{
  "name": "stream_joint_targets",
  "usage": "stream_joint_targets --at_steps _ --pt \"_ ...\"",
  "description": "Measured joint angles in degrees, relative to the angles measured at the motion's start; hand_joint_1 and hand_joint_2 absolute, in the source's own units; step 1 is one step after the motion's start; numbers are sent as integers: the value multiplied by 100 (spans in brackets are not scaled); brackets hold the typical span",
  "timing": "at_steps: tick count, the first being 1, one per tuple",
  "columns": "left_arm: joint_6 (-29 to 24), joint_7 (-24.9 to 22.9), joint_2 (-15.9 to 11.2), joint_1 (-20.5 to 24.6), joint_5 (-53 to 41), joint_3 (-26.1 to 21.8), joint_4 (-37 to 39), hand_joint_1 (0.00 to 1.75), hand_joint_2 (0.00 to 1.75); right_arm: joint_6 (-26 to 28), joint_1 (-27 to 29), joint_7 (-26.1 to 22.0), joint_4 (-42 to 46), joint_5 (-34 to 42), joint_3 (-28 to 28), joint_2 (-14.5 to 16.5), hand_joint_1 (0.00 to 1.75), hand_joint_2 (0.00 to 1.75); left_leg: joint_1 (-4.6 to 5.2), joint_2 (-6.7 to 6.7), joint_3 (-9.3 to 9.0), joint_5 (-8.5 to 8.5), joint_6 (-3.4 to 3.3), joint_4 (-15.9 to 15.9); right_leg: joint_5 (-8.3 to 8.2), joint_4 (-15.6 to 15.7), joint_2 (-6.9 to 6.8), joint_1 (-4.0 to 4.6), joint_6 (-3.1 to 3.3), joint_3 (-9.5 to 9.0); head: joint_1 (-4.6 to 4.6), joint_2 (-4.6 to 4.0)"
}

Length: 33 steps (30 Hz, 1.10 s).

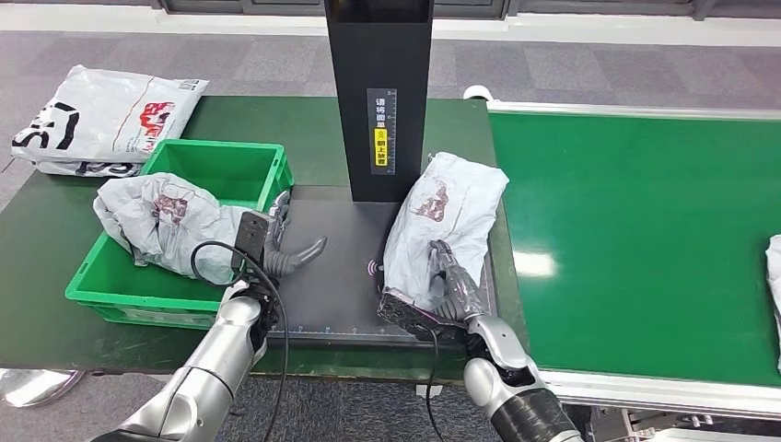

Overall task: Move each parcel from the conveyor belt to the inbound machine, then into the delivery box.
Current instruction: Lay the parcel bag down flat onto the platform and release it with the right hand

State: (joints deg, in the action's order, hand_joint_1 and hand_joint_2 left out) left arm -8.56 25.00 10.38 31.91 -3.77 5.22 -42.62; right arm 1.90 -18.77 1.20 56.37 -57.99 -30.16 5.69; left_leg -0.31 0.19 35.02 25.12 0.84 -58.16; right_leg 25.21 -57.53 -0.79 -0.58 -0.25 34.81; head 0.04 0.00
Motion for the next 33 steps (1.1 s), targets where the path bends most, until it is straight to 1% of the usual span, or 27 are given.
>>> stream_joint_targets --at_steps 9,11,13,16,18,26,29,33 --pt "-13 4 0 -3 -3 0 -27 0 175 73 0 -13 2 57 -90 -63 0 175 0 0 0 0 0 0 0 0 0 0 0 0 0 0" --pt "-54 25 -1 -19 -15 0 -44 0 175 222 7 -78 28 167 -96 -68 0 175 0 0 0 0 0 0 0 0 0 0 0 0 0 0" --pt "-116 64 -2 -62 -38 0 -94 0 175 491 22 -194 131 338 -96 -68 0 175 0 2 0 0 0 0 0 0 2 0 0 1 0 0" --pt "-202 134 -2 -167 -72 0 -224 0 175 960 53 -362 433 550 -70 -68 0 175 0 6 0 1 0 0 0 0 4 0 0 3 1 0" --pt "-233 165 -2 -231 -96 0 -314 0 175 1140 62 -413 629 601 -44 -70 0 175 0 7 0 1 0 0 0 0 4 0 0 3 1 0" --pt "-261 178 -2 -317 -115 0 -486 0 175 1214 118 -445 987 641 -11 -76 0 175 0 8 -1 1 1 0 0 0 4 0 0 4 1 0" --pt "-329 261 7 -350 -161 0 -550 0 175 1540 174 -783 1077 1049 76 -72 0 175 0 7 -1 1 1 0 0 0 4 0 0 4 1 0" --pt "-439 392 48 -405 -272 13 -687 0 175 2043 223 -1521 1220 2187 418 -59 0 175 1 8 -1 1 0 -1 0 0 4 -1 0 4 0 0"
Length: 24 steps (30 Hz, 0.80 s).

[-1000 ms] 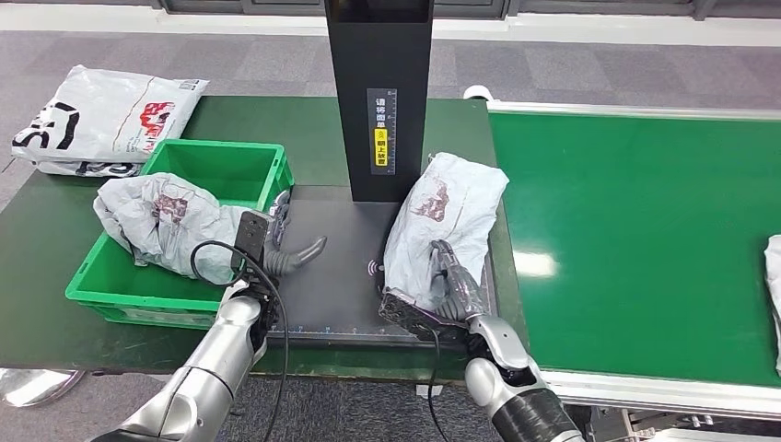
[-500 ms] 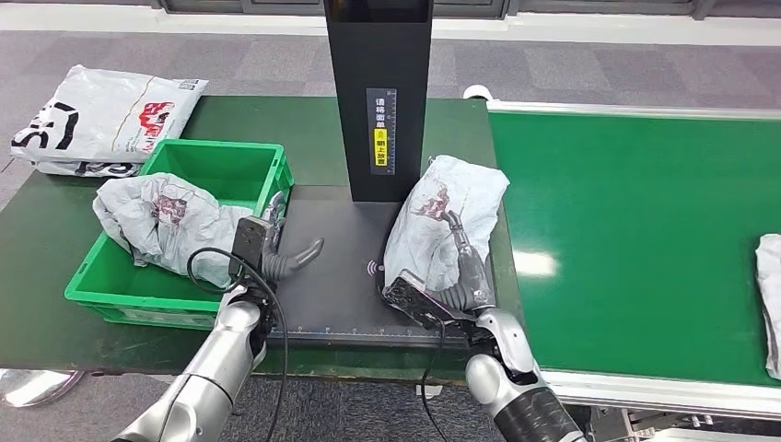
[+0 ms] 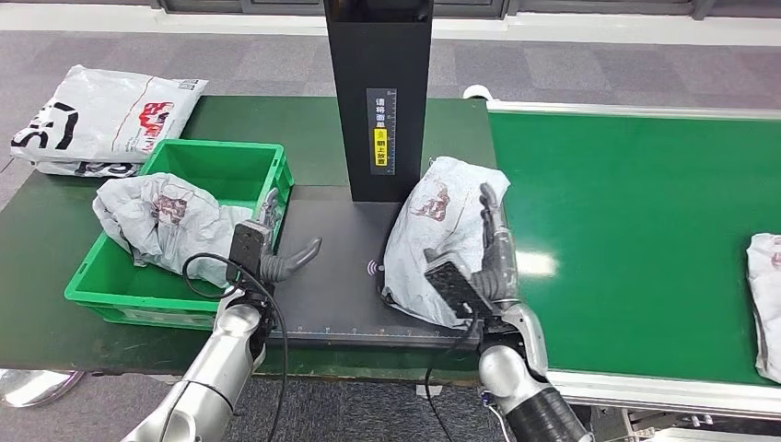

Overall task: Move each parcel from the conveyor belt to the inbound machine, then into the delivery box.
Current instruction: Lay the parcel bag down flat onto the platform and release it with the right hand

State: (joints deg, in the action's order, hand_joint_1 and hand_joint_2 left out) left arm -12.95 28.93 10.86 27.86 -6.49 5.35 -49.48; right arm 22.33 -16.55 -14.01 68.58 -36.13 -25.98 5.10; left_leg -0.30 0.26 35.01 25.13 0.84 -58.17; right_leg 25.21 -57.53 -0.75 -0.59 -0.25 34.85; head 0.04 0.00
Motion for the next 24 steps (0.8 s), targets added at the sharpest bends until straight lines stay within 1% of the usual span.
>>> stream_joint_targets --at_steps 5,8,11,15,20,22,24 --pt "-103 71 76 -4 -36 147 -61 0 175 349 4 -928 1 1627 602 25 0 175 4 -6 1 1 -2 0 0 1 -5 -3 -1 -2 0 0" --pt "-127 136 114 26 -77 324 -4 0 175 601 -38 -1271 -124 2059 918 26 0 175 6 0 -1 1 -2 -1 -1 1 0 -5 -2 0 0 0" --pt "-131 141 158 105 -376 599 165 0 175 718 -102 -1404 -326 2240 1148 26 0 175 7 -1 0 1 -3 -1 -2 1 -1 -6 -3 -1 0 0" --pt "-151 122 197 142 -564 949 341 0 175 762 -183 -1447 -511 2293 1294 26 0 175 7 2 -1 1 -3 -1 -2 1 1 -5 -3 0 0 0" --pt "-131 86 216 179 -604 1115 473 0 175 777 -236 -1449 -642 2303 1359 26 0 175 6 3 -1 2 -3 0 -1 1 3 -4 -3 3 0 0" --pt "59 -213 226 295 -1007 1239 646 0 175 752 -263 -1421 -700 2291 1366 27 0 175 6 0 0 2 -3 0 -1 1 -1 -4 -3 4 0 0" --pt "301 -721 239 516 -1863 1574 1071 0 175 693 -317 -1393 -799 2247 1371 43 0 175 7 -2 0 1 -3 0 -1 0 -4 -5 -3 1 0 0"
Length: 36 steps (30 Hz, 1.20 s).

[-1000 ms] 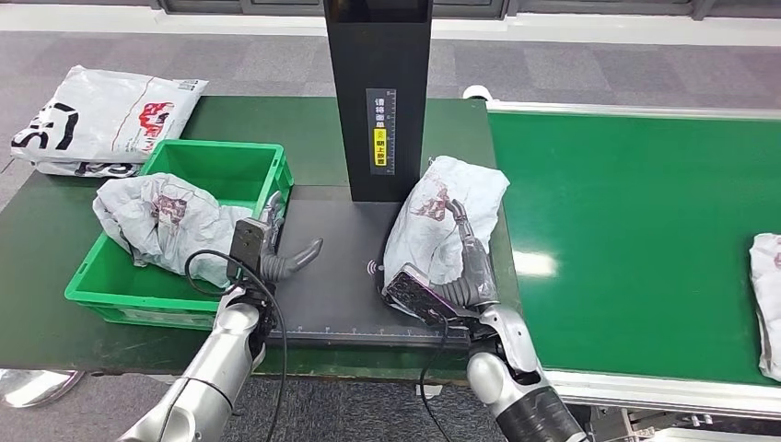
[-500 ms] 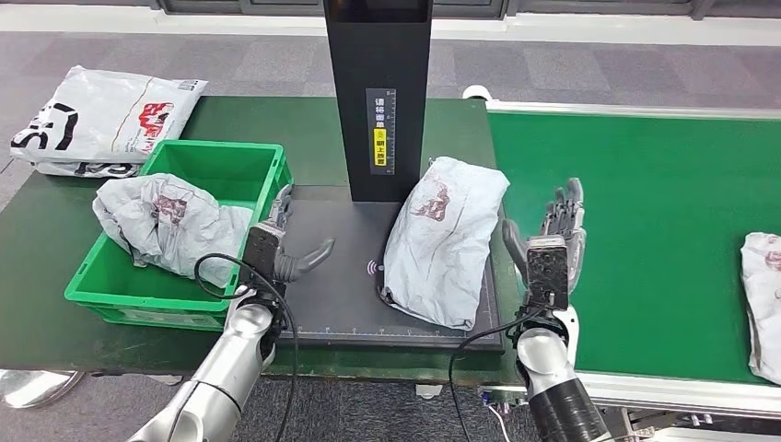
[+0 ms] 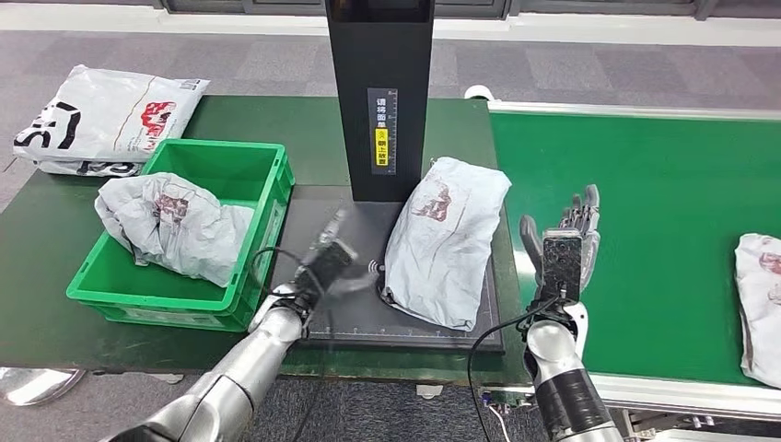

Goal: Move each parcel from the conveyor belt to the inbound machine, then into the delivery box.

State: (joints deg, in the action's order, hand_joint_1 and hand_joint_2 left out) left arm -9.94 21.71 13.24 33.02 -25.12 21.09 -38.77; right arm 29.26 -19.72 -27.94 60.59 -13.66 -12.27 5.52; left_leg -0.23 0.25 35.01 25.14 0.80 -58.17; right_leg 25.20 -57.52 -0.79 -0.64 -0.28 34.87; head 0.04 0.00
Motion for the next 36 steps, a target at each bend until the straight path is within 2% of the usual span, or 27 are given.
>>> stream_joint_targets --at_steps 2,3,6,7,15,26,31,36 --pt "94 -348 22 177 -682 431 476 0 175 -52 -60 5 -104 -57 1 32 0 175 0 4 0 0 0 0 -2 -1 5 0 0 -1 0 0" --pt "115 -439 40 242 -843 600 659 38 175 -69 -81 7 -143 -77 1 45 0 175 0 6 0 0 0 -1 -3 -1 7 -1 0 -2 0 0" --pt "186 -579 80 467 -998 901 1038 168 175 -111 -123 17 -224 -116 1 63 0 175 2 2 -1 0 -2 -1 -3 0 4 -2 -1 -7 0 0" --pt "206 -622 81 539 -1049 976 1128 175 175 -125 -135 21 -243 -127 1 68 0 175 2 -2 -2 0 -2 -1 -2 0 0 -2 -2 -9 0 0" --pt "696 -1190 30 1073 -1691 1465 1582 175 175 -305 -279 123 -374 -251 1 127 0 175 1 -9 -36 0 -4 3 3 0 -9 -1 -4 -46 1 0" --pt "729 -1305 -3 1257 -1799 1629 1741 175 175 -326 -332 154 -451 -278 1 165 0 175 1 -9 -62 0 -4 3 2 0 -8 -2 -4 -72 0 0" --pt "344 -1381 -25 1270 -1792 1624 1752 175 175 -338 -335 176 -455 -338 3 175 0 175 1 -7 -64 0 -4 3 1 0 -6 -2 -3 -72 0 0" --pt "-468 -1178 -85 1238 -1467 1343 1726 175 175 -302 -321 143 -455 -324 48 178 0 175 1 -5 -57 -5 0 2 -2 -1 -2 0 0 -59 0 0"
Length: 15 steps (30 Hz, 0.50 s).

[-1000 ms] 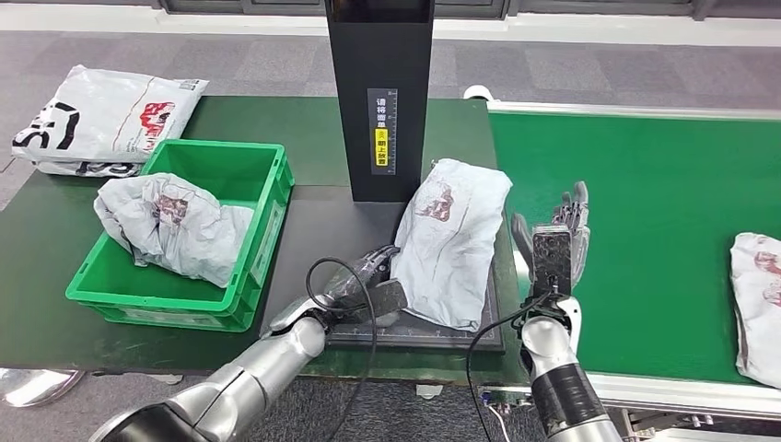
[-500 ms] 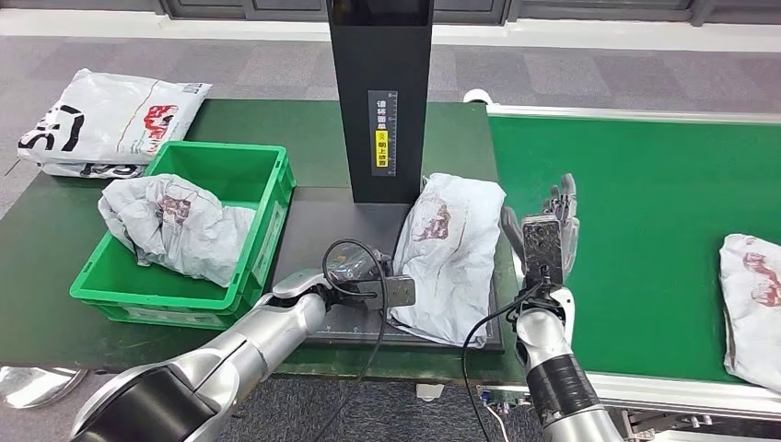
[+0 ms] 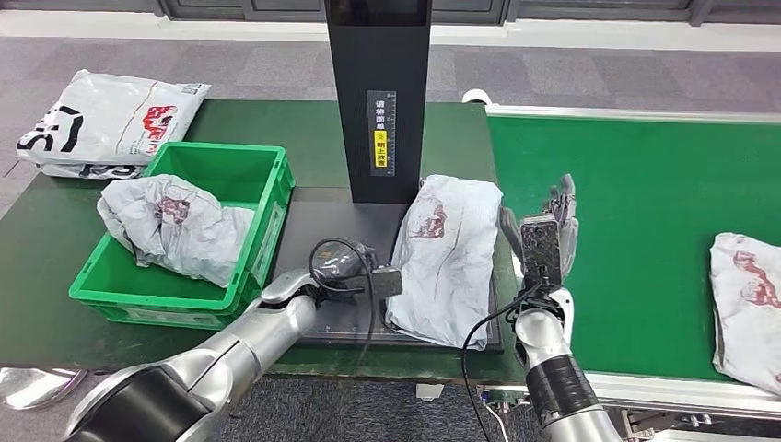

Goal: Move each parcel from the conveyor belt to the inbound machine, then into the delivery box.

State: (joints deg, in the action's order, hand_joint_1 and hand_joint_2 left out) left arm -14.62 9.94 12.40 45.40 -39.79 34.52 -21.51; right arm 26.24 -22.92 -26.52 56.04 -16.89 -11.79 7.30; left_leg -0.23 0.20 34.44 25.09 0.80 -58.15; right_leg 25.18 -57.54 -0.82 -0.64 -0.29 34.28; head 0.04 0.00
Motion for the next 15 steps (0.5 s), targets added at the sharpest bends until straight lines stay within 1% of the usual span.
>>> stream_joint_targets --at_steps 2,4,6,7,9,12,15 --pt "-329 129 -47 -13 134 -191 -70 175 175 28 15 -7 2 13 36 0 0 175 -1 -1 8 -4 1 0 -1 -1 -1 0 1 8 0 0" --pt "-792 319 -99 -20 223 -404 -253 175 175 71 48 -16 12 34 62 0 0 175 -2 -4 17 -6 3 -1 -1 -1 -3 1 1 13 0 0" --pt "-1234 450 -173 -19 214 -654 -584 175 175 103 101 -39 41 62 86 -1 0 175 -2 -3 23 -6 4 -1 -1 -2 1 1 1 19 0 0" --pt "-1361 453 -228 -17 166 -786 -801 175 175 114 127 -56 58 73 102 -1 0 175 -2 0 25 -5 4 -1 -1 -2 5 1 1 23 0 0" --pt "-1434 357 -356 -11 20 -1042 -1273 175 175 138 159 -91 78 88 138 -2 0 175 -2 5 29 -2 3 -1 -1 -1 11 1 1 31 0 0" --pt "-1405 183 -535 9 -158 -1435 -1947 175 175 161 180 -139 89 109 220 -3 0 175 -2 8 33 0 2 -1 0 -1 11 1 1 35 0 0" --pt "-1424 177 -676 20 -163 -1779 -2360 175 175 166 208 -196 100 128 252 -10 0 175 -2 10 32 1 4 0 1 -1 14 1 1 37 0 0"
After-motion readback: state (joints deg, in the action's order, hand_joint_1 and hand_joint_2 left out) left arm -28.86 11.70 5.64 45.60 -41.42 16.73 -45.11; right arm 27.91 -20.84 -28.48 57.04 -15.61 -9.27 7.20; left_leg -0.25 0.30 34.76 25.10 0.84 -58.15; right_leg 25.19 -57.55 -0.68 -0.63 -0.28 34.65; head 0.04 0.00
